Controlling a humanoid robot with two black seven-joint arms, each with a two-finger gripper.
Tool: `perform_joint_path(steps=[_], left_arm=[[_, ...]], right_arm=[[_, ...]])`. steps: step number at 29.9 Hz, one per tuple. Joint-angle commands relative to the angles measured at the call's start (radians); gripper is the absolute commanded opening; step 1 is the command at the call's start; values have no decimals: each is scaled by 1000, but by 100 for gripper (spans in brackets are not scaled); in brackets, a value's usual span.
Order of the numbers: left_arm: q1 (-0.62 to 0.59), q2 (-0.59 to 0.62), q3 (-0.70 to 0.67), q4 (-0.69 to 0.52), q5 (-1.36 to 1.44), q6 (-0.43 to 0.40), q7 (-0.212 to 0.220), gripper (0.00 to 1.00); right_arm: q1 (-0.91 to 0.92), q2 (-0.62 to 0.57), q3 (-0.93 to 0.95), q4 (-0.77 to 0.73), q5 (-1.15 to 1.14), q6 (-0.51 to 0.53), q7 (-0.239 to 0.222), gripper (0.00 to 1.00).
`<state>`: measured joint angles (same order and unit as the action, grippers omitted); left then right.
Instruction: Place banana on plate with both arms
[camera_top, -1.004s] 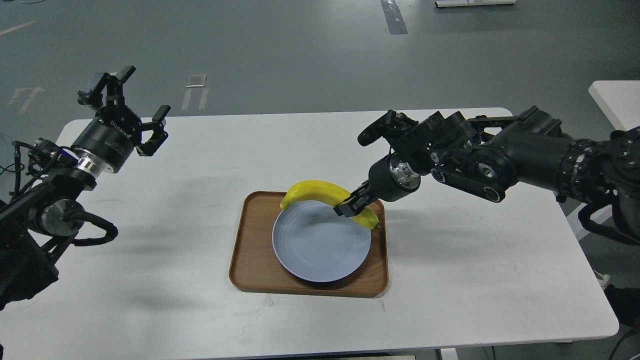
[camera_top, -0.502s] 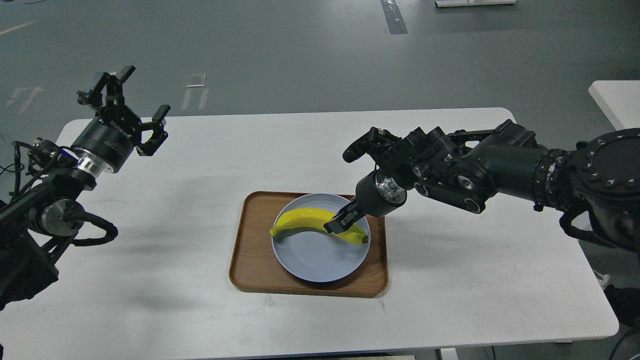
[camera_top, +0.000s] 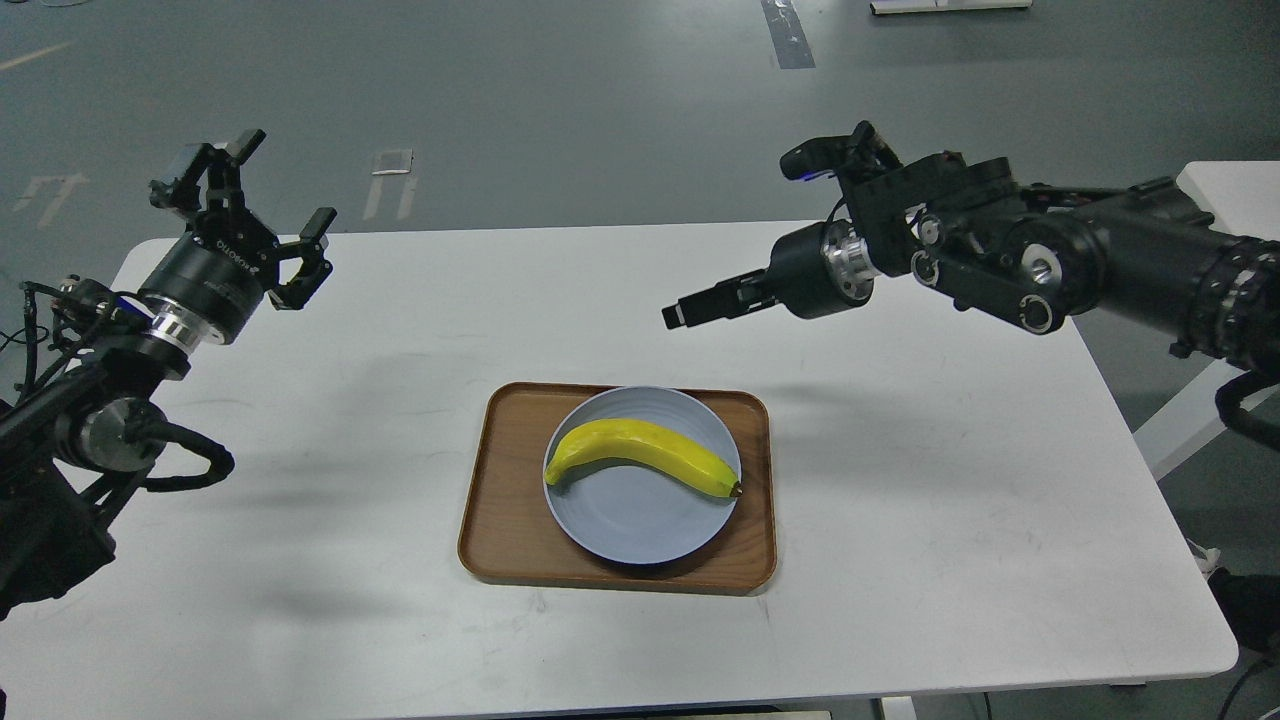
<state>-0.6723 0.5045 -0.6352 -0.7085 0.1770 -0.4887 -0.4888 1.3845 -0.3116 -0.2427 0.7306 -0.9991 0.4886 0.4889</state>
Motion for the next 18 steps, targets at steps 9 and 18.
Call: perform_joint_path(steps=[9, 18], left_arm=[[13, -66, 3, 9, 4, 0, 0, 98], [30, -115, 17, 18, 12, 0, 0, 98]], right_arm=[[-419, -188, 423, -2, 632, 0, 0, 98], [-689, -146, 678, -5, 783, 0, 0, 100]])
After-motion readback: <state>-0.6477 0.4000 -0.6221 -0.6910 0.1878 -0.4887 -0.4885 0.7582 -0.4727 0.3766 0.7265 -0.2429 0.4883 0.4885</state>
